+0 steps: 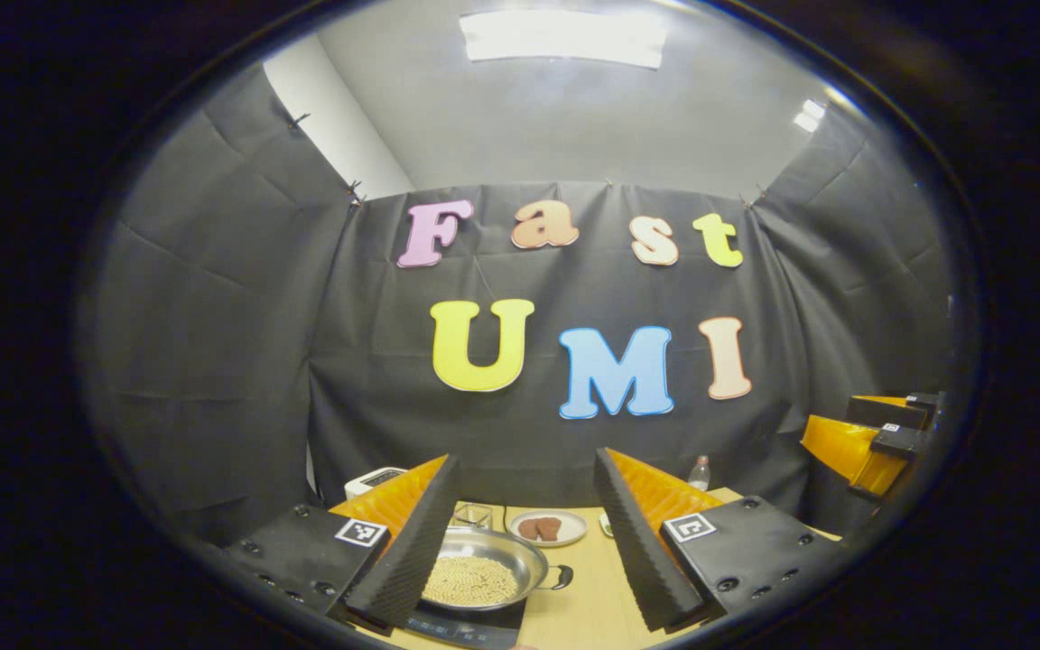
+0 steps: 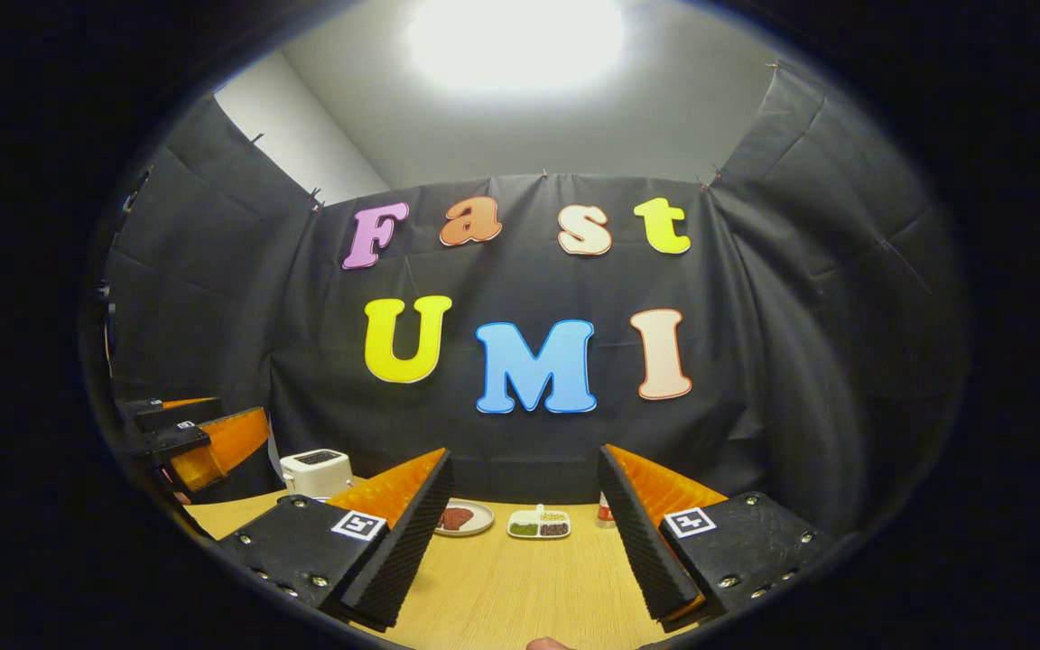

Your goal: First push the handle of the pot to place it horizontally, then grasp the pot with both hands and set it on the induction cooktop.

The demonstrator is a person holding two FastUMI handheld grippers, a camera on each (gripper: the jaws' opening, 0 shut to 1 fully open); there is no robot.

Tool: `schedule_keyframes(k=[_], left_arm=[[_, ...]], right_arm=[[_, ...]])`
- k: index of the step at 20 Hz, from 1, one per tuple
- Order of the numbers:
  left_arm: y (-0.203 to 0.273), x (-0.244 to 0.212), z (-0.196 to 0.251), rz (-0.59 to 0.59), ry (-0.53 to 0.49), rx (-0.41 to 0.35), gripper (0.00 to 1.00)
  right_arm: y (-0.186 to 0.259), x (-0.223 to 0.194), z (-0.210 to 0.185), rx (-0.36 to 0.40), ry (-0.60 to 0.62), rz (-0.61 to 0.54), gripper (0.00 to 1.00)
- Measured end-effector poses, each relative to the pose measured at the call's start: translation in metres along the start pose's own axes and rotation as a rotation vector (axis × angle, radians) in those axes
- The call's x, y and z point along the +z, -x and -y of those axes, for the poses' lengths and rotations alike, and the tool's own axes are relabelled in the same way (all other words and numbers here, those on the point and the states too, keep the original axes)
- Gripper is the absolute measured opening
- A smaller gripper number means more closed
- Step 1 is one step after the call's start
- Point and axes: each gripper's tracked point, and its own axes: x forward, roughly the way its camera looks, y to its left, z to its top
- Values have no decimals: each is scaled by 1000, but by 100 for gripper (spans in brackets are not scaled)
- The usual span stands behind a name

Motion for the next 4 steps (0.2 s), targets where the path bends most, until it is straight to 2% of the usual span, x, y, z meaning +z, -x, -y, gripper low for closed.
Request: schedule_keyframes(k=[1,2,4], left_arm=[[-1,-2,1,-6,3,-2,100],[-1,-3,-2,-8,-3,2,95],[-4,-2,-6,1,-15,6,96]], right_arm=[[-2,0,2,-8,-8,1,96],[-6,0,5,-17,-12,4,96],[-11,2,6,-20,-9,6,96]])
